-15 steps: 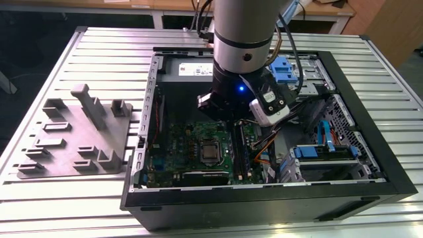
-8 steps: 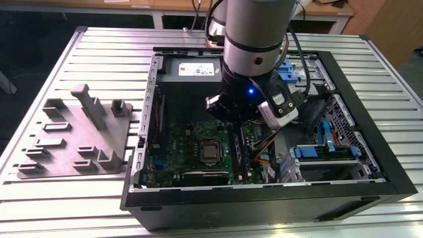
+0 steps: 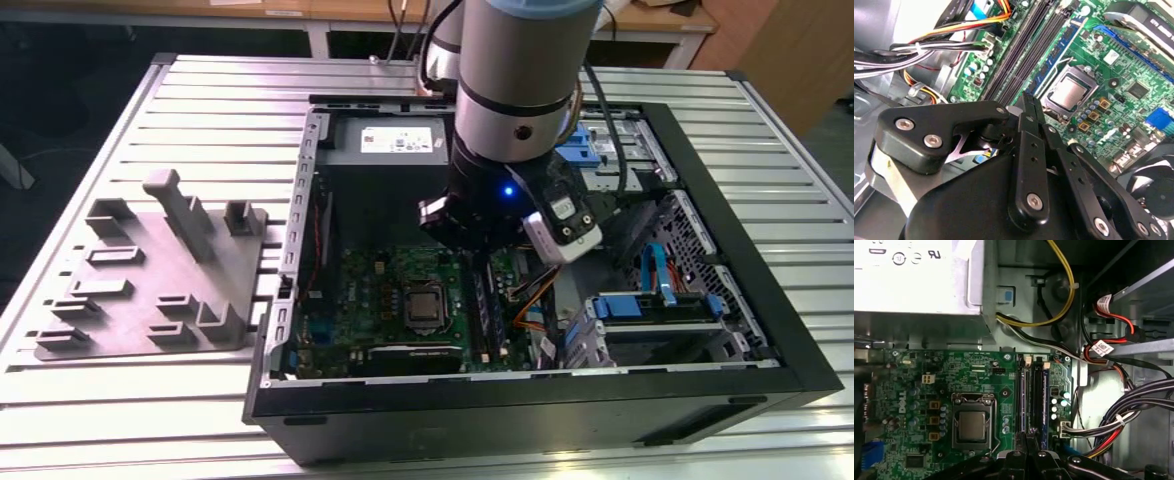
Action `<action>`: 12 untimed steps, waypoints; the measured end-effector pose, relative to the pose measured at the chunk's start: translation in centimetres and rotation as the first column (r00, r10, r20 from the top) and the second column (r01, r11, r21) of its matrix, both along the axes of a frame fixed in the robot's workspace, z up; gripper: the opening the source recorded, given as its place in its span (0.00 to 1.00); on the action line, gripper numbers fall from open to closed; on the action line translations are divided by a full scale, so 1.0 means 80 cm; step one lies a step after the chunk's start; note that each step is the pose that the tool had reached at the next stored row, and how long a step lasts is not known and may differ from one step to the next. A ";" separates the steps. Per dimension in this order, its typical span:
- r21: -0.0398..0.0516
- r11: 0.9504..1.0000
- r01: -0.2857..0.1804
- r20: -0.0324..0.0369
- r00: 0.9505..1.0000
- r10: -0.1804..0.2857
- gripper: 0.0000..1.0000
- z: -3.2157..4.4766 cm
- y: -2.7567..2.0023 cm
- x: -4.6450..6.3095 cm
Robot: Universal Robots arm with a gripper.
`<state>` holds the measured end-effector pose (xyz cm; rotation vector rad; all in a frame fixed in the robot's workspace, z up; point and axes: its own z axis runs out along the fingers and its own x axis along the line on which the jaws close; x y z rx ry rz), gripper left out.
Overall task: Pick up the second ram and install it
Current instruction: 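Insert the second ram into the second slot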
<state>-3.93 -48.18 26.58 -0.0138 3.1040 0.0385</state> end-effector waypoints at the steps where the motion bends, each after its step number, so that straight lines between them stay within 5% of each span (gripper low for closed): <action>1: 0.000 1.000 0.002 0.000 1.000 -0.002 0.11 -0.0009 0.0000 0.001; 12: 0.000 1.000 0.011 -0.001 1.000 -0.011 0.11 -0.0079 -0.0006 0.011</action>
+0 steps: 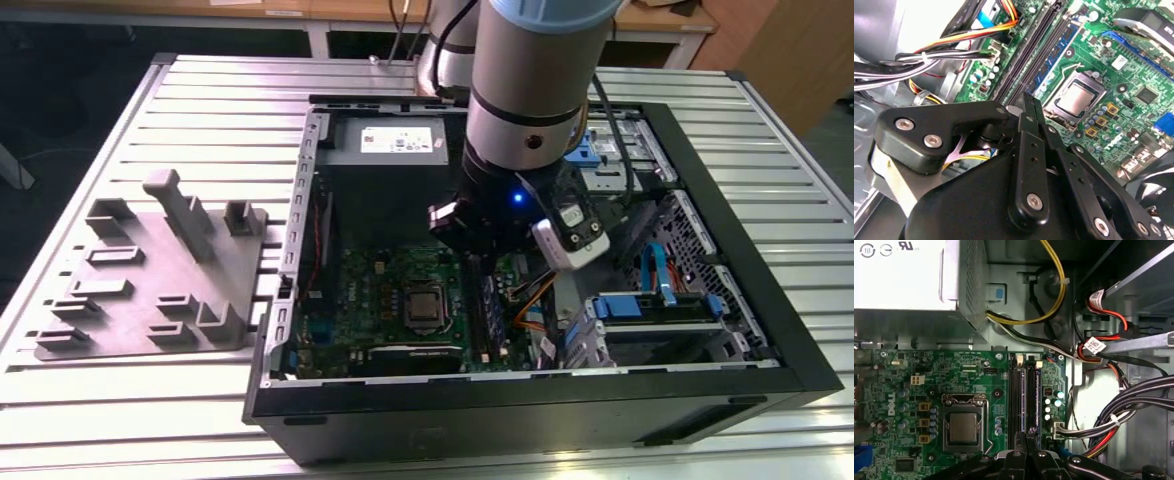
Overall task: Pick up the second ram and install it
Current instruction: 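Insert the second ram into the second slot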
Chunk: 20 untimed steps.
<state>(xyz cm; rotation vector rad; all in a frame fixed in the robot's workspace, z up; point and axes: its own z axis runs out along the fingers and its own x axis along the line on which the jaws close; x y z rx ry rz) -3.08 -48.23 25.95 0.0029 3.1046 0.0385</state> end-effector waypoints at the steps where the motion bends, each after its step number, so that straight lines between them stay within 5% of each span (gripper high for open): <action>1: 0.000 1.000 0.000 0.000 1.000 0.000 0.11 -0.0003 0.0000 0.000; 14: 0.000 1.000 0.000 0.000 1.000 0.000 0.11 -0.0271 0.0000 0.000; 20: 0.000 1.000 0.000 0.000 1.000 0.000 0.11 -0.0300 0.0000 -0.002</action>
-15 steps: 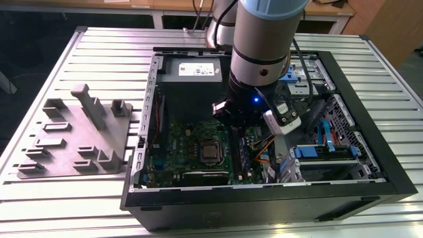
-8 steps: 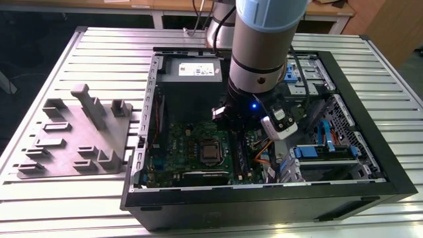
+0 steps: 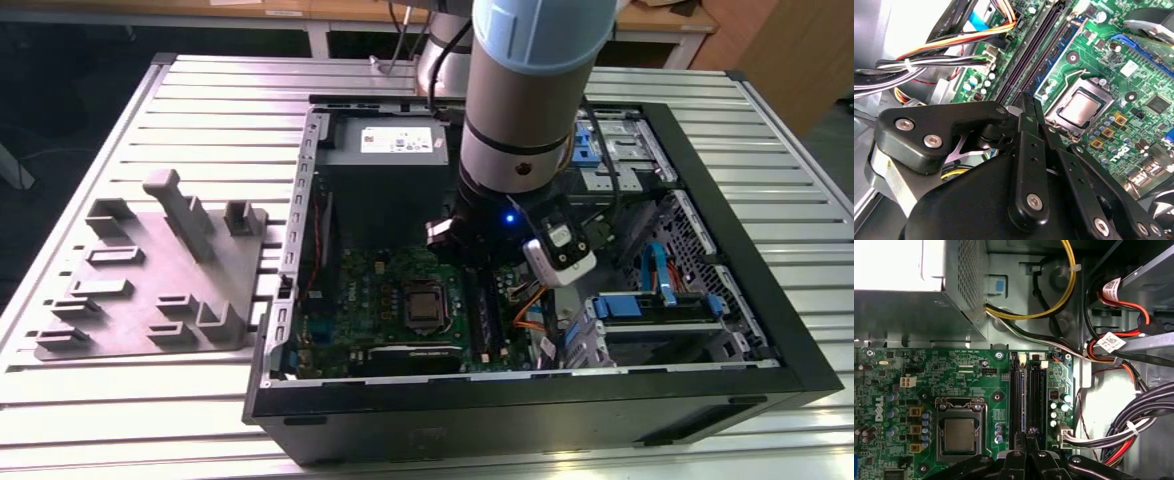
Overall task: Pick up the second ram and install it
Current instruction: 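Insert the second ram into the second slot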
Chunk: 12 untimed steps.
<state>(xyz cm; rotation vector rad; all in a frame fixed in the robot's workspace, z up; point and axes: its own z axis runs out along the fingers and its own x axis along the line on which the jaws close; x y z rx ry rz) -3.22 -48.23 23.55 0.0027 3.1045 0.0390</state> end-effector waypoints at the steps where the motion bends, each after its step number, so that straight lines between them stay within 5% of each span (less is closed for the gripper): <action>1: 0.000 1.000 0.000 0.000 1.000 0.000 0.11 -0.0005 0.0000 0.000; 12: 0.000 1.000 0.001 0.000 1.000 -0.001 0.11 -0.0051 0.0000 -0.001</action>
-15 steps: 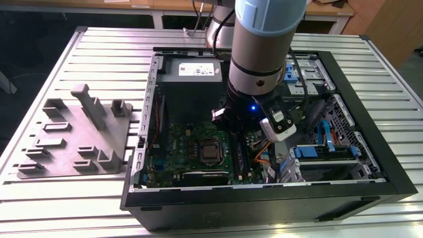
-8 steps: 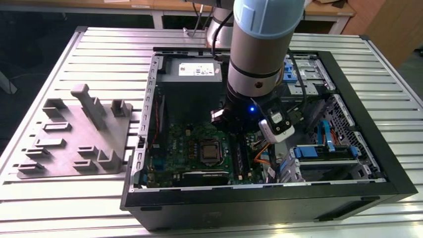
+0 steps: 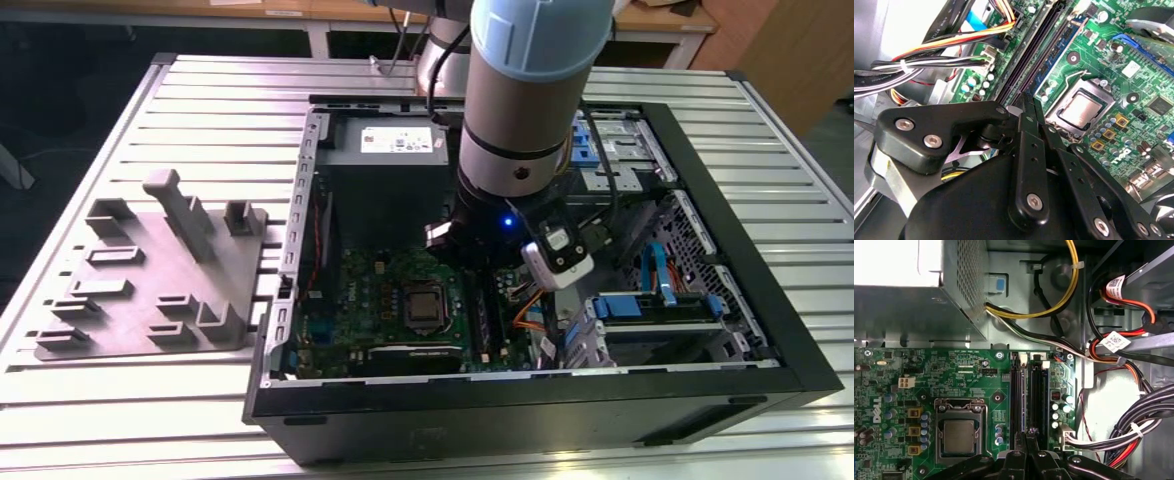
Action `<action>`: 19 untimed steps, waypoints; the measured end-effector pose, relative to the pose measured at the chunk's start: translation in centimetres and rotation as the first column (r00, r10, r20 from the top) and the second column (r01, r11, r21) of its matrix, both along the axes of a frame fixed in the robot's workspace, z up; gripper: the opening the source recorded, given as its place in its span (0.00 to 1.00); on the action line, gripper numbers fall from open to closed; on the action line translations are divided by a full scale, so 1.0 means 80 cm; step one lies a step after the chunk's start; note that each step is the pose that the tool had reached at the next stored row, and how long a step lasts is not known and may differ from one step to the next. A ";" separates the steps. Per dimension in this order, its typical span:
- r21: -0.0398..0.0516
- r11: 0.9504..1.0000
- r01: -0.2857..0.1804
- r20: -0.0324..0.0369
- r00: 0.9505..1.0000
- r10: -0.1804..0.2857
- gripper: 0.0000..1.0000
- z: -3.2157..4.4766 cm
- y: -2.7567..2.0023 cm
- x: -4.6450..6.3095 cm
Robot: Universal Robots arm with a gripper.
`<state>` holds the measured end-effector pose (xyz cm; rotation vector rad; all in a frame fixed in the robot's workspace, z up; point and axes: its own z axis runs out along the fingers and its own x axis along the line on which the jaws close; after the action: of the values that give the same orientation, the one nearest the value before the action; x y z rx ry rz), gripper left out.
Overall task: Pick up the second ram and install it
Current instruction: 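Insert the second ram into the second slot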
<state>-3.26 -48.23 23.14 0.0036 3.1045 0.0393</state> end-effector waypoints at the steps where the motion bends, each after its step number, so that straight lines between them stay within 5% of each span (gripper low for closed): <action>1: 0.000 1.000 0.000 0.000 1.000 0.000 0.11 0.0000 0.0000 0.000; 19: 0.000 1.000 0.000 0.000 1.000 0.000 0.11 -0.0074 0.0000 -0.001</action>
<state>-3.34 -48.23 22.55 0.0037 3.1044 0.0400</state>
